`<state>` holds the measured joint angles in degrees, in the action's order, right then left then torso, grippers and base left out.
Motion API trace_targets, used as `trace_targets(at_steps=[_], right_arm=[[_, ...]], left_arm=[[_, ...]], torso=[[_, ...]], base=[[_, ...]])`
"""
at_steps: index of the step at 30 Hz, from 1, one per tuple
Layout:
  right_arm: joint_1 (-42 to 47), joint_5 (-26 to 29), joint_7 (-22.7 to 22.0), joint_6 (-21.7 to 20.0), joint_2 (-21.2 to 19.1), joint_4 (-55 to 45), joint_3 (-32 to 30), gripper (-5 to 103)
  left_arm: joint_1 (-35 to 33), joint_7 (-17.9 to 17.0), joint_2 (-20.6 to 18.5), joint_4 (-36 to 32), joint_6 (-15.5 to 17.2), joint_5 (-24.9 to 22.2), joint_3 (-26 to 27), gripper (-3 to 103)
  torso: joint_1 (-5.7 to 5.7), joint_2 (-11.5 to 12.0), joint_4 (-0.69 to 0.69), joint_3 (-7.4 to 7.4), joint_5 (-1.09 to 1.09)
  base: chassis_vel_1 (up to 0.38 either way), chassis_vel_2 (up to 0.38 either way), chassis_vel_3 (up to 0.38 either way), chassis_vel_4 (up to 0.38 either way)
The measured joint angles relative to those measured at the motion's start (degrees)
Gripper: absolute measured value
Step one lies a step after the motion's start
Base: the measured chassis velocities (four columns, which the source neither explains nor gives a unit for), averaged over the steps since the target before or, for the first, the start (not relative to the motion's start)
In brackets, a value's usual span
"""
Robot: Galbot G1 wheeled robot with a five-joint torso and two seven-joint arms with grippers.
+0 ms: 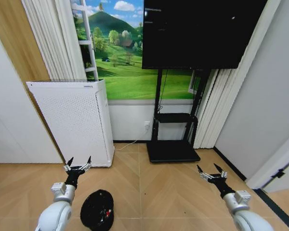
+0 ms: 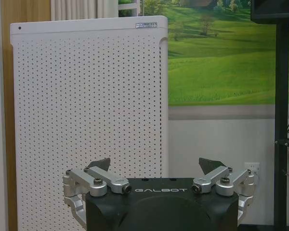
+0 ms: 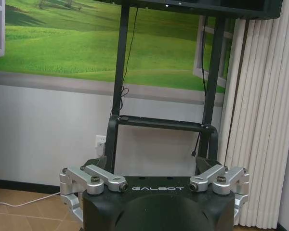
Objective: Pick up the trash bin and place the garbage on the floor into it.
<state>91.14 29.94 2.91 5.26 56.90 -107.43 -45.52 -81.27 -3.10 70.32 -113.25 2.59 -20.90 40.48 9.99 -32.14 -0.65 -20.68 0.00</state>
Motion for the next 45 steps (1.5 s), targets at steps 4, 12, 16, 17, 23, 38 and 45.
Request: trace_targets(at_steps=[4, 12, 16, 17, 23, 38, 45], right_arm=[[0.0, 0.0, 0.0, 0.0, 0.0, 0.0, 0.0, 100], [0.0, 0.0, 0.0, 0.0, 0.0, 0.0, 0.0, 100], [0.0, 0.0, 0.0, 0.0, 0.0, 0.0, 0.0, 100], [0.0, 0.0, 0.0, 0.0, 0.0, 0.0, 0.0, 100], [0.0, 0.0, 0.0, 0.0, 0.0, 0.0, 0.0, 100], [0.0, 0.0, 0.0, 0.0, 0.0, 0.0, 0.0, 100], [0.0, 0.0, 0.0, 0.0, 0.0, 0.0, 0.0, 100]], left_arm=[[0.0, 0.0, 0.0, 0.0, 0.0, 0.0, 0.0, 100], [0.0, 0.0, 0.0, 0.0, 0.0, 0.0, 0.0, 100], [0.0, 0.0, 0.0, 0.0, 0.0, 0.0, 0.0, 100], [0.0, 0.0, 0.0, 0.0, 0.0, 0.0, 0.0, 100], [0.0, 0.0, 0.0, 0.0, 0.0, 0.0, 0.0, 100], [0.0, 0.0, 0.0, 0.0, 0.0, 0.0, 0.0, 100], [0.0, 0.0, 0.0, 0.0, 0.0, 0.0, 0.0, 100]], torso=[[0.25, -0.69, 0.0, -0.44, 0.0], [1.22, -3.16, 0.0, -1.94, 0.0], [1.61, -4.16, 0.0, -2.56, 0.0], [1.61, -4.16, 0.0, -2.56, 0.0], [2.08, -5.36, 0.0, -3.28, 0.0], [3.54, -9.11, 0.0, -5.56, 0.0], [3.59, -9.15, 0.01, -5.6, 0.0]], base=[[0.0, 0.0, 0.0, 0.0], [0.0, 0.0, 0.0, 0.0], [0.0, 0.0, 0.0, 0.0], [0.0, 0.0, 0.0, 0.0], [0.0, 0.0, 0.0, 0.0], [0.0, 0.0, 0.0, 0.0], [0.0, 0.0, 0.0, 0.0]])
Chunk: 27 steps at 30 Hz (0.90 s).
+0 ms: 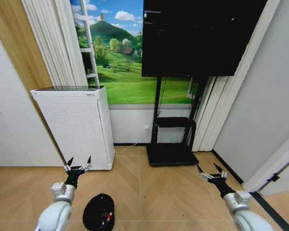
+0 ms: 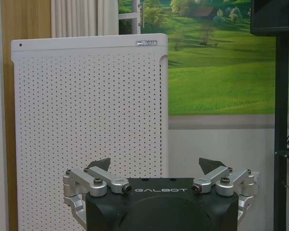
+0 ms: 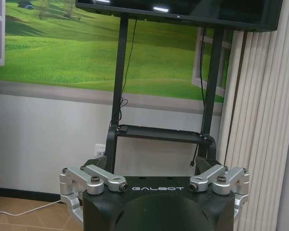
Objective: Pick up the trash bin and place the garbage on the floor into it.
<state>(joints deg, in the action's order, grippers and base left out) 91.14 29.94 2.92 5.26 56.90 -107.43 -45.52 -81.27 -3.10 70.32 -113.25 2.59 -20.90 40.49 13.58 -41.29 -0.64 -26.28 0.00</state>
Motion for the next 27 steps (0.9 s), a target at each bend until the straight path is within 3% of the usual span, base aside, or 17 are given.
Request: trace_targets(at_steps=[13, 21, 23, 27], right_arm=[[0.0, 0.0, 0.0, 0.0, 0.0, 0.0, 0.0, 100], [0.0, 0.0, 0.0, 0.0, 0.0, 0.0, 0.0, 100], [0.0, 0.0, 0.0, 0.0, -0.01, -0.01, 0.0, 100], [0.0, 0.0, 0.01, 0.0, 0.0, -0.01, 0.01, 100]], left_arm=[[0.0, 0.0, 0.0, 0.0, 0.0, 0.0, 0.0, 100], [0.0, 0.0, 0.0, -0.01, -0.01, 0.0, 0.01, 100], [0.0, 0.0, 0.0, 0.0, 0.0, 0.0, 0.0, 100], [0.01, 0.02, 0.0, -0.02, -0.01, 0.0, 0.0, 100]], torso=[[-0.13, 0.31, -0.01, 0.2, 0.02], [-0.18, 0.42, -0.03, 0.27, -0.05], [-0.19, 0.45, 0.0, 0.29, 0.04], [-0.21, 0.49, -0.03, 0.31, -0.06]], base=[[0.093, -0.097, -0.088, 0.098], [0.26, -0.219, -0.233, 0.246], [0.284, -0.315, -0.292, 0.288], [0.327, -0.323, -0.313, 0.329]])
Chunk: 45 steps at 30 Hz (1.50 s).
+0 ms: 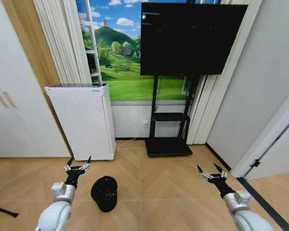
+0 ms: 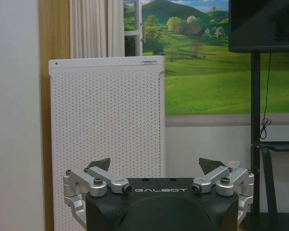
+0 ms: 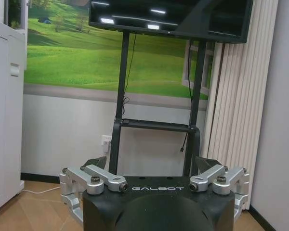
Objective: Pick up the trash bin and place the garbage on the floor into it.
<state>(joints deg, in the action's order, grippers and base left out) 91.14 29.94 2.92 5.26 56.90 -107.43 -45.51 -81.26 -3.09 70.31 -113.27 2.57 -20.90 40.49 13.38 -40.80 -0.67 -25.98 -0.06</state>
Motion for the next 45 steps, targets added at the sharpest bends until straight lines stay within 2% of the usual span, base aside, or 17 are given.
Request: trace_targets(at_steps=[2, 6, 7, 9, 10, 12, 13, 16, 19, 22, 25, 27, 31, 34, 35, 38, 45], right_arm=[[0.0, 0.0, -0.01, 0.0, -0.01, 0.0, -0.01, 100], [0.01, 0.0, 0.0, 0.0, 0.0, 0.0, 0.0, 100], [0.0, 0.0, -0.01, 0.01, -0.01, 0.0, -0.01, 100], [0.0, 0.0, -0.01, 0.01, 0.0, -0.01, -0.01, 100], [0.01, 0.0, -0.01, 0.01, 0.0, 0.01, -0.01, 100], [0.0, 0.0, 0.0, 0.01, 0.0, 0.01, 0.0, 100], [0.0, 0.0, -0.01, 0.01, 0.0, 0.01, -0.02, 100], [0.0, 0.0, -0.01, 0.01, 0.0, 0.01, -0.01, 100], [0.0, 0.0, -0.01, 0.01, 0.0, 0.01, -0.02, 100], [0.0, 0.0, -0.01, 0.01, 0.0, 0.02, -0.01, 100], [-0.01, 0.0, -0.01, 0.01, -0.01, 0.01, -0.02, 100], [0.0, 0.0, 0.0, 0.01, 0.0, 0.01, -0.01, 100], [0.01, 0.0, -0.01, 0.01, 0.0, 0.0, -0.01, 100], [0.02, 0.0, 0.0, 0.01, 0.0, 0.02, 0.0, 100], [0.02, 0.0, 0.0, 0.01, 0.01, 0.01, 0.0, 100], [0.02, 0.0, 0.0, 0.01, 0.01, 0.01, -0.01, 100], [-0.02, 0.0, 0.0, 0.01, 0.0, 0.01, -0.01, 100]], left_arm=[[-0.01, 0.0, 0.01, 0.01, 0.01, 0.0, -0.01, 100], [-0.01, 0.0, 0.0, -0.01, -0.01, 0.0, 0.01, 100], [-0.02, 0.0, 0.02, 0.01, 0.0, 0.0, -0.01, 100], [-0.01, -0.01, 0.01, 0.01, 0.0, 0.0, -0.01, 100], [-0.01, 0.02, 0.01, -0.01, -0.01, 0.0, 0.0, 100], [0.0, 0.0, 0.0, -0.01, -0.02, 0.0, 0.02, 100], [-0.02, 0.0, 0.02, 0.02, 0.0, -0.01, -0.02, 100], [-0.02, 0.0, 0.01, 0.01, 0.0, 0.0, -0.01, 100], [-0.01, -0.02, 0.01, 0.02, 0.0, 0.0, -0.02, 100], [-0.01, -0.02, 0.01, 0.01, 0.01, 0.0, -0.01, 100], [-0.01, -0.01, 0.01, 0.02, 0.01, -0.01, -0.01, 100], [0.0, -0.03, 0.01, 0.01, 0.01, 0.0, -0.01, 100], [-0.02, -0.03, 0.01, 0.02, 0.01, 0.0, 0.0, 100], [-0.02, -0.02, 0.01, 0.01, 0.01, 0.0, 0.01, 100], [-0.02, -0.04, 0.01, 0.03, 0.01, 0.0, 0.01, 100], [-0.01, -0.04, 0.01, 0.02, 0.01, 0.0, 0.0, 100], [0.0, -0.02, 0.01, 0.02, 0.01, 0.0, -0.02, 100]], torso=[[-0.02, 0.0, 0.02, 0.01, 0.12], [-0.03, 0.04, 0.01, 0.04, -0.01], [-0.03, 0.04, 0.02, 0.04, 0.16], [-0.03, 0.05, 0.04, 0.04, 0.14], [-0.04, 0.06, 0.0, 0.05, -0.07], [-0.04, 0.06, 0.02, 0.06, -0.04], [-0.04, 0.07, 0.03, 0.05, 0.17], [-0.04, 0.09, 0.01, 0.06, -0.02], [-0.04, 0.09, 0.02, 0.06, 0.18], [-0.04, 0.11, 0.01, 0.07, -0.04], [-0.04, 0.11, 0.03, 0.07, 0.19], [-0.05, 0.12, 0.01, 0.08, -0.05], [-0.09, 0.12, 0.05, 0.1, 0.12], [-0.11, 0.11, 0.0, 0.12, -0.02], [-0.1, 0.12, 0.08, 0.11, 0.14], [-0.1, 0.13, -0.02, 0.11, -0.03], [-0.01, 0.17, 0.05, 0.07, 0.03]], base=[[0.344, -0.358, -0.352, 0.345], [0.366, -0.38, -0.379, 0.37], [0.362, -0.378, -0.356, 0.393], [0.365, -0.378, -0.354, 0.357], [0.387, -0.344, -0.354, 0.345], [0.387, -0.38, -0.362, 0.345], [0.341, -0.38, -0.328, 0.342], [0.348, -0.343, -0.352, 0.34], [0.343, -0.35, -0.363, 0.356], [0.39, -0.341, -0.361, 0.361], [0.339, -0.37, -0.352, 0.348], [0.365, -0.357, -0.36, 0.347], [0.309, -0.338, -0.314, 0.318], [0.24, -0.142, -0.22, 0.245], [0.075, -0.063, -0.179, 0.122], [0.022, -0.004, -0.087, 0.044], [-0.047, 0.011, 0.033, -0.038]])
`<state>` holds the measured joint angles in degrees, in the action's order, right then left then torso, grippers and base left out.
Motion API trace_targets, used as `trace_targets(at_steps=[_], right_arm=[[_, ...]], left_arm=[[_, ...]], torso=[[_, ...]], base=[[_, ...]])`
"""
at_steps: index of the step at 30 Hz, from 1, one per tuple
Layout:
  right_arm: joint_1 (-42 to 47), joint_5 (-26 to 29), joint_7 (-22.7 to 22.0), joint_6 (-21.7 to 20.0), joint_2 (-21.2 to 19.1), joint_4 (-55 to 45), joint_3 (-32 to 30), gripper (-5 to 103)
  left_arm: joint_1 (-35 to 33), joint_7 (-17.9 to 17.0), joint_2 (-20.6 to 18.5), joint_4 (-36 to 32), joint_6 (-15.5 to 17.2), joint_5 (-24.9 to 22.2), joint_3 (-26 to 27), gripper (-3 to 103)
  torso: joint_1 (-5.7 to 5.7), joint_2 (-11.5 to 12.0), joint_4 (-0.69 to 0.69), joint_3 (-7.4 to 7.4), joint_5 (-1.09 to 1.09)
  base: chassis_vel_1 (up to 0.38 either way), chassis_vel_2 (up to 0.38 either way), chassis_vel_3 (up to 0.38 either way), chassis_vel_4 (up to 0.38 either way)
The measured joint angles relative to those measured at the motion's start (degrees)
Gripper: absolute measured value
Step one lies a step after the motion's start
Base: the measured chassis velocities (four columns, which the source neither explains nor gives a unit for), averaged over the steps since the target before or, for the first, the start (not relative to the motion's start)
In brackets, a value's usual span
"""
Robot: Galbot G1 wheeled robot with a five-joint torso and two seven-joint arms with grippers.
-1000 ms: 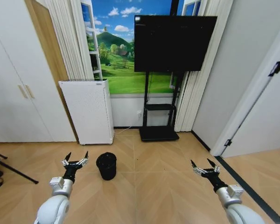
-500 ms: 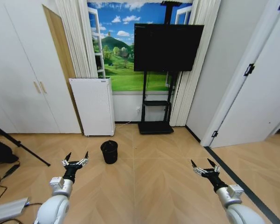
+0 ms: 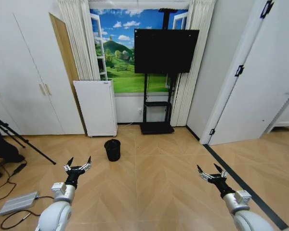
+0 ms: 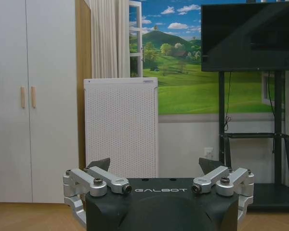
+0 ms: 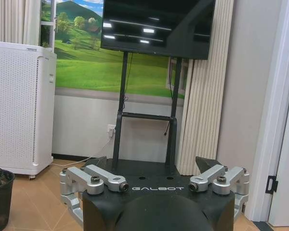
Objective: Pick up the trash bin and place the garbage on the floor into it.
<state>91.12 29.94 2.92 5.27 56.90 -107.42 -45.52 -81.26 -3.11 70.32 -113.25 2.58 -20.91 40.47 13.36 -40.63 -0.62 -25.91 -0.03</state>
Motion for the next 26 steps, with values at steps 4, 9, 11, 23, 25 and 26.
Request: trace_targets(at_steps=[4, 9, 11, 23, 25, 26], right_arm=[[0.0, 0.0, 0.0, 0.0, 0.0, 0.0, 0.0, 100], [0.02, 0.0, 0.0, 0.0, 0.0, 0.0, 0.0, 100], [0.02, 0.0, 0.0, 0.0, 0.0, 0.0, 0.0, 100], [0.02, 0.0, 0.0, 0.0, 0.0, 0.0, 0.0, 100], [0.02, 0.0, 0.0, 0.0, 0.0, 0.0, 0.0, 100], [0.02, 0.0, 0.0, 0.0, 0.0, 0.0, 0.0, 100]], left_arm=[[0.0, 0.0, 0.0, 0.01, 0.0, 0.0, 0.0, 100], [-0.01, 0.0, 0.0, 0.0, 0.0, 0.0, 0.01, 100], [-0.01, 0.0, 0.0, 0.0, 0.0, 0.0, 0.01, 100], [-0.01, 0.0, 0.0, 0.0, 0.0, 0.0, 0.01, 100], [-0.01, 0.0, 0.0, 0.0, 0.0, 0.0, 0.01, 100], [-0.01, 0.0, 0.0, 0.0, 0.0, 0.0, 0.01, 100]], torso=[[0.0, 0.0, -0.02, 0.0, 0.06], [-0.03, 0.0, -0.04, 0.02, 0.03], [-0.04, 0.0, -0.02, 0.03, 0.01], [-0.05, -0.02, -0.03, 0.03, 0.03], [-0.04, -0.02, -0.03, 0.03, 0.03], [-0.04, -0.02, -0.03, 0.03, 0.03]], base=[[0.0, 0.0, 0.0, 0.0], [0.079, -0.068, -0.073, 0.061], [0.118, -0.099, -0.077, 0.096], [0.033, -0.039, -0.044, 0.033], [0.0, 0.0, 0.0, 0.0], [0.0, 0.0, 0.0, 0.0]])
